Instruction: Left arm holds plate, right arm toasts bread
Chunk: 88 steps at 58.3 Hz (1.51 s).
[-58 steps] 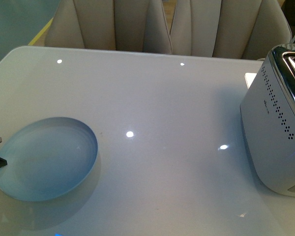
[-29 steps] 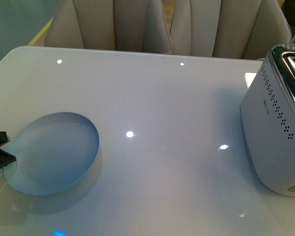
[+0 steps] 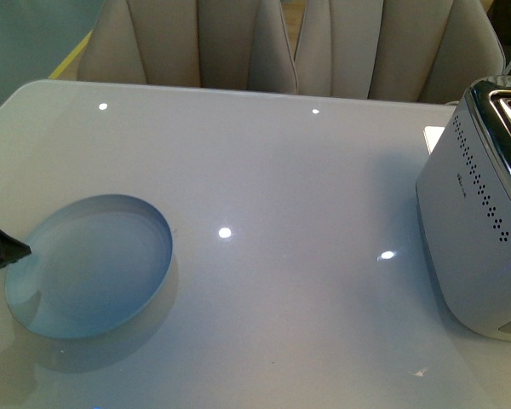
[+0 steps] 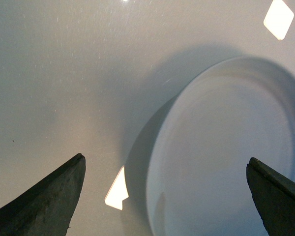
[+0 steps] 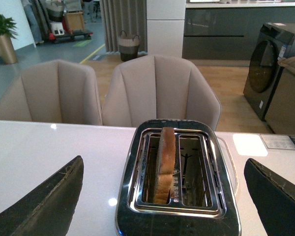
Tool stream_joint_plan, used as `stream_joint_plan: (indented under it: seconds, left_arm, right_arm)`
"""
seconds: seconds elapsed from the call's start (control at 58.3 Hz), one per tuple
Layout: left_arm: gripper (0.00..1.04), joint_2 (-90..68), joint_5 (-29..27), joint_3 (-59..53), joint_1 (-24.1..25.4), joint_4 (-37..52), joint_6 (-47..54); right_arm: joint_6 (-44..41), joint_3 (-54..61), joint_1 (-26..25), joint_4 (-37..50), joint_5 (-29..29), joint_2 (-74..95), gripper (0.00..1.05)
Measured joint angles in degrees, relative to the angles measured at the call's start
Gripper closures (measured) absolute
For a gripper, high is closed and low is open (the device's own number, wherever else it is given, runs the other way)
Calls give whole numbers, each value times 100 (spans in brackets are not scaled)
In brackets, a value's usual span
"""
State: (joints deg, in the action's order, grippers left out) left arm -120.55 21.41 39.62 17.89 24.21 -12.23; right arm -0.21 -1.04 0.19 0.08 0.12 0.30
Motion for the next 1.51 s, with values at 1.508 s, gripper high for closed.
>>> stream_joint_plan:
  seconds: [1.508]
  left_arm:
    - [7,6787,-3480,-1073,-3215,-1666,-4013]
  right_arm:
    - [0,0,0,0,0,0,9]
